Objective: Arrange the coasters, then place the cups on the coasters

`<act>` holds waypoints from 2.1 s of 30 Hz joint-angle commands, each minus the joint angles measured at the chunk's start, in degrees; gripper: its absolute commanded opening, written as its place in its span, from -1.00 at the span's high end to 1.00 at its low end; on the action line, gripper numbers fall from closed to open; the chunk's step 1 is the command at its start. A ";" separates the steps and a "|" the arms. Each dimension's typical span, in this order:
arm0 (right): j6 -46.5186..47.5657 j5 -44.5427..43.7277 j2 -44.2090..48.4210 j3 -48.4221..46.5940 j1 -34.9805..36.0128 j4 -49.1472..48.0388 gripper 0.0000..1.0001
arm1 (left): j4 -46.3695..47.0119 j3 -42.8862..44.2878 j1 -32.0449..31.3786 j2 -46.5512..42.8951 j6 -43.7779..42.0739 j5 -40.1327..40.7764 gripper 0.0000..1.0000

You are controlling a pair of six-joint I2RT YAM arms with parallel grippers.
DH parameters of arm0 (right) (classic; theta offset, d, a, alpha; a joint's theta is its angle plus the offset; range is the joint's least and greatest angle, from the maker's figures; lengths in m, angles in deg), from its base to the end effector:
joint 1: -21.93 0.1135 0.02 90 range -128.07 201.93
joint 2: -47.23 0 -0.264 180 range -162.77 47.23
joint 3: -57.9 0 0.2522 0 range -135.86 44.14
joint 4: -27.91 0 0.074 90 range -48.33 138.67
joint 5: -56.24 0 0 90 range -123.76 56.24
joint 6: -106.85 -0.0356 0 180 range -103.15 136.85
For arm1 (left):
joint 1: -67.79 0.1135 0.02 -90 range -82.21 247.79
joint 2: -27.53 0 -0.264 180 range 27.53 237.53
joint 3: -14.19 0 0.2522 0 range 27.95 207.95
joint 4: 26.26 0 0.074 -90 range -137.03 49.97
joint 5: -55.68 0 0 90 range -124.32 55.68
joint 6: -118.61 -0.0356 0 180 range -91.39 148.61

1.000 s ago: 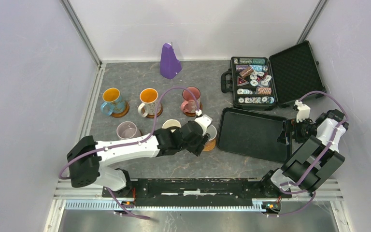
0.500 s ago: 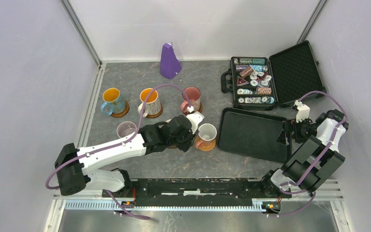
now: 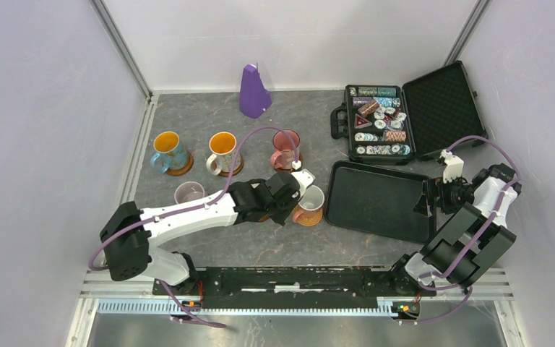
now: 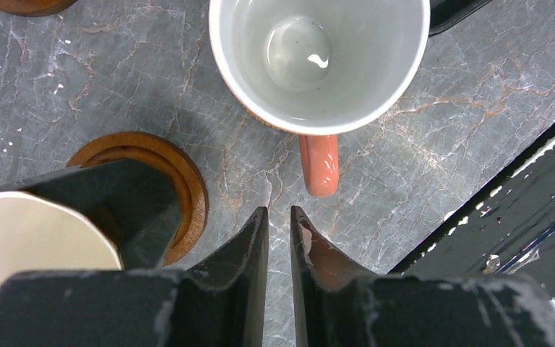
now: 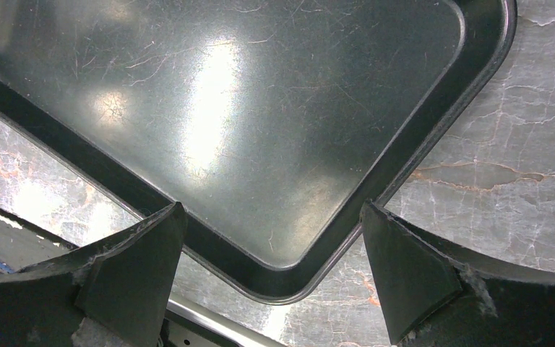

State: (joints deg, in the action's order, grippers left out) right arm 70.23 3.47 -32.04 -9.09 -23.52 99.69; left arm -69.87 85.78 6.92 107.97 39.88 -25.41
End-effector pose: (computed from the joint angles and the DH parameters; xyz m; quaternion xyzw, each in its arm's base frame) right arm 0.1752 -0.1473 0.2174 -0.0819 0.9430 0.1701 0.2740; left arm 0.1469 -0.2523 0.2485 0.3733 0.8674 -0.1294 0.3026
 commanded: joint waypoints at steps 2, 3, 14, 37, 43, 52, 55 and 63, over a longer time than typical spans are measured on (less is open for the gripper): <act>0.48 0.82 0.51 -1.44 -0.20 0.76 -0.96 | 2.73 2.62 -0.05 2.18 -1.87 0.66 0.52; 0.49 0.82 0.42 -1.44 -0.19 0.76 -0.96 | 2.69 2.81 -0.10 2.76 -1.79 0.80 0.52; 0.57 1.22 -0.70 -1.65 -0.21 0.60 -0.96 | 2.80 4.12 -0.12 5.67 -0.81 -0.99 0.31; -1.96 -2.98 -1.55 -1.66 2.43 -2.76 -0.95 | -6.14 7.82 3.91 2.26 -4.18 -5.13 -0.52; -5.73 -8.46 -1.29 1.99 8.61 -6.99 -0.86 | -9.68 11.50 8.53 -0.25 -6.63 -6.29 -0.65; -14.16 -14.71 -8.90 0.72 11.15 -17.56 -0.89 | -7.81 20.57 15.72 4.27 -8.52 -6.56 -0.71; -14.90 -17.05 -12.40 -2.67 11.01 -18.29 -0.89 | -8.39 22.79 16.52 4.95 -8.19 -7.57 -0.72; -16.14 -19.97 -18.41 -9.22 11.00 -21.18 -0.91 | -6.73 25.43 17.64 4.83 -9.15 -7.00 -0.74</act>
State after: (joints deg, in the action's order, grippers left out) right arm 55.33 -13.31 -48.37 -14.17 -12.22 82.43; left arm -78.48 107.55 23.73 112.76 33.65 -31.93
